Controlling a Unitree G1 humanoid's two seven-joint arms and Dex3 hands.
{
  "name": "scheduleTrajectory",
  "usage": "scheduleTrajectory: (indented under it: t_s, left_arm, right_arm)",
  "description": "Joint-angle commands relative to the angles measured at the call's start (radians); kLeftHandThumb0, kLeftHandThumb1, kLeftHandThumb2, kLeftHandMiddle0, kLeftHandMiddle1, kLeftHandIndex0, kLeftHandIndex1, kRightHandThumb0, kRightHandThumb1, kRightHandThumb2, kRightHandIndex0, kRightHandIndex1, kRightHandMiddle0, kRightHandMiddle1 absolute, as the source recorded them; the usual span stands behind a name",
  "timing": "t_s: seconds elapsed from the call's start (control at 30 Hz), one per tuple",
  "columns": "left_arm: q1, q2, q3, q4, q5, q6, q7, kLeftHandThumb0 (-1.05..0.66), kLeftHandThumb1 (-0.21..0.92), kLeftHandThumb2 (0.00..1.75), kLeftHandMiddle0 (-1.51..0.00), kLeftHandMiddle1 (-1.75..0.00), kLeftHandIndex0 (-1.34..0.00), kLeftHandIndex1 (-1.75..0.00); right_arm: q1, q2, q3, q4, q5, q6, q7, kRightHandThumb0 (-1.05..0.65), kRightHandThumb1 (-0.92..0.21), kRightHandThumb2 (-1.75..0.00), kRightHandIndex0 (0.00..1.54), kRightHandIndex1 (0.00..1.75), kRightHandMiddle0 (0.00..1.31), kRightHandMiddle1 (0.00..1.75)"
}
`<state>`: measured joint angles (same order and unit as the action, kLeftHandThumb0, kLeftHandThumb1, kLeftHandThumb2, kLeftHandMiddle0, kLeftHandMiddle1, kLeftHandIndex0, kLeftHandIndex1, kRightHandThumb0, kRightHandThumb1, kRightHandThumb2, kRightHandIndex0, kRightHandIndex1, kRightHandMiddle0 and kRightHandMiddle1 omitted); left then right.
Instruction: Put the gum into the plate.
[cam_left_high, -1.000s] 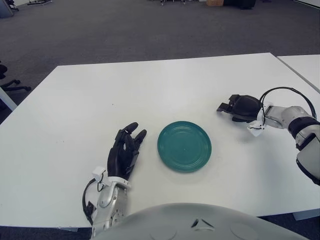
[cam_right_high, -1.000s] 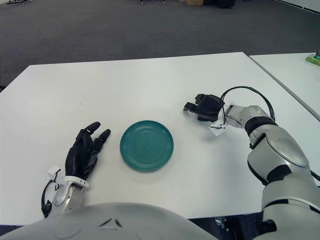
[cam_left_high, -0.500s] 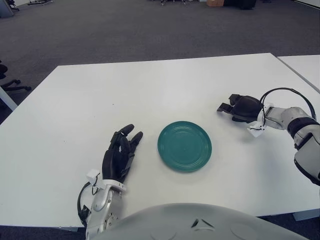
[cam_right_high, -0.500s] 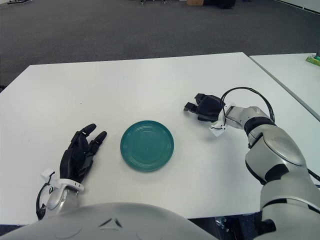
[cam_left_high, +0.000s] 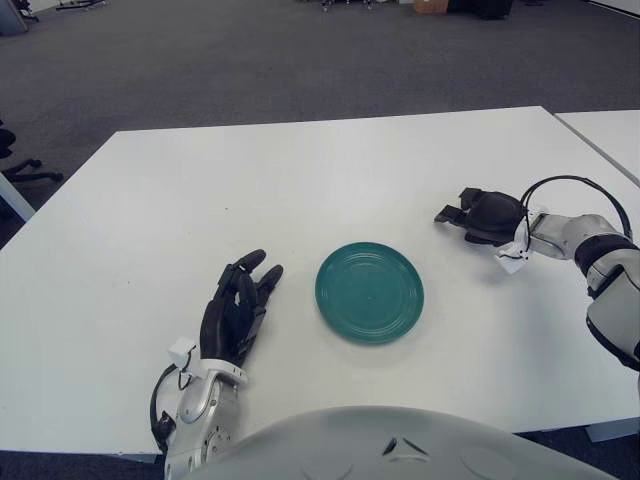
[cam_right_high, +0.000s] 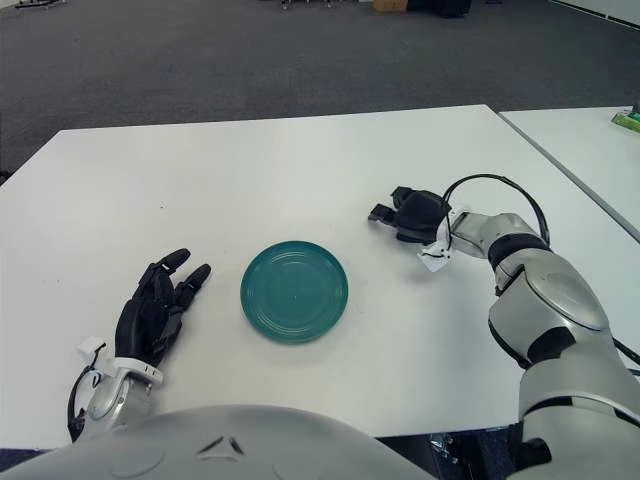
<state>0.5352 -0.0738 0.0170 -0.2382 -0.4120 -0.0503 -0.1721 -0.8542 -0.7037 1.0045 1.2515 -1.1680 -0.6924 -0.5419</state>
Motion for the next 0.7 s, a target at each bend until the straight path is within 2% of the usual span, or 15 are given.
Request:
scheduleTrajectory:
  t_s: [0.0,0.17,0.3,0.33,0.37,0.43,0.53,0.67]
  left_arm:
    - [-0.005,0.012,0.009,0.001,0.013,0.023,0.008,-0.75,0.92,0.72,-0.41,-0.57,-0.16,-1.12]
    - [-0.011,0.013,0.011,0.002,0.015,0.030,0.005,-0.75,0.92,0.72,-0.41,-0.57,-0.16,-1.11]
    - [-0.017,0.017,0.013,0.004,0.011,0.038,-0.002,-0.74,0.92,0.71,-0.41,-0.58,-0.15,-1.10]
    - [-0.018,0.018,0.012,0.003,0.011,0.039,-0.003,-0.74,0.92,0.71,-0.42,-0.58,-0.15,-1.10]
    - [-0.020,0.018,0.011,0.003,0.010,0.041,-0.004,-0.73,0.92,0.71,-0.42,-0.58,-0.14,-1.09]
    - [-0.025,0.019,0.011,0.005,0.008,0.046,-0.005,-0.73,0.92,0.71,-0.43,-0.59,-0.14,-1.09]
    - [-0.031,0.018,0.011,0.009,0.007,0.051,-0.005,-0.73,0.92,0.71,-0.43,-0.59,-0.13,-1.09]
    - [-0.046,0.019,0.014,0.023,0.013,0.049,-0.004,-0.73,0.92,0.72,-0.43,-0.60,-0.13,-1.08]
  right_arm:
    - [0.042,0.000,0.024,0.037,-0.028,0.028,0.044,-0.45,-0.63,-0.63,0.19,0.59,0.00,0.54]
    - [0.041,0.003,0.020,0.051,-0.019,0.039,0.067,-0.45,-0.59,-0.65,0.24,0.42,0.00,0.48]
    - [0.044,-0.002,0.010,0.038,-0.005,0.038,0.078,-0.49,-0.61,-0.61,0.29,0.30,0.00,0.44]
    - [0.044,-0.007,0.008,0.029,-0.003,0.036,0.076,-0.54,-0.65,-0.57,0.29,0.28,0.00,0.42]
    - [0.044,-0.010,0.007,0.023,-0.001,0.034,0.076,-0.64,-0.77,-0.42,0.32,0.23,0.00,0.38]
    - [0.044,-0.009,0.006,0.021,-0.001,0.043,0.076,-0.72,-0.84,-0.35,0.33,0.19,0.00,0.35]
    - [0.046,-0.009,0.002,0.019,0.001,0.050,0.078,-0.85,-0.90,-0.39,0.32,0.14,0.00,0.30]
    - [0.050,-0.009,-0.011,0.020,0.013,0.048,0.090,-0.95,-0.91,-0.47,0.28,0.09,0.00,0.25]
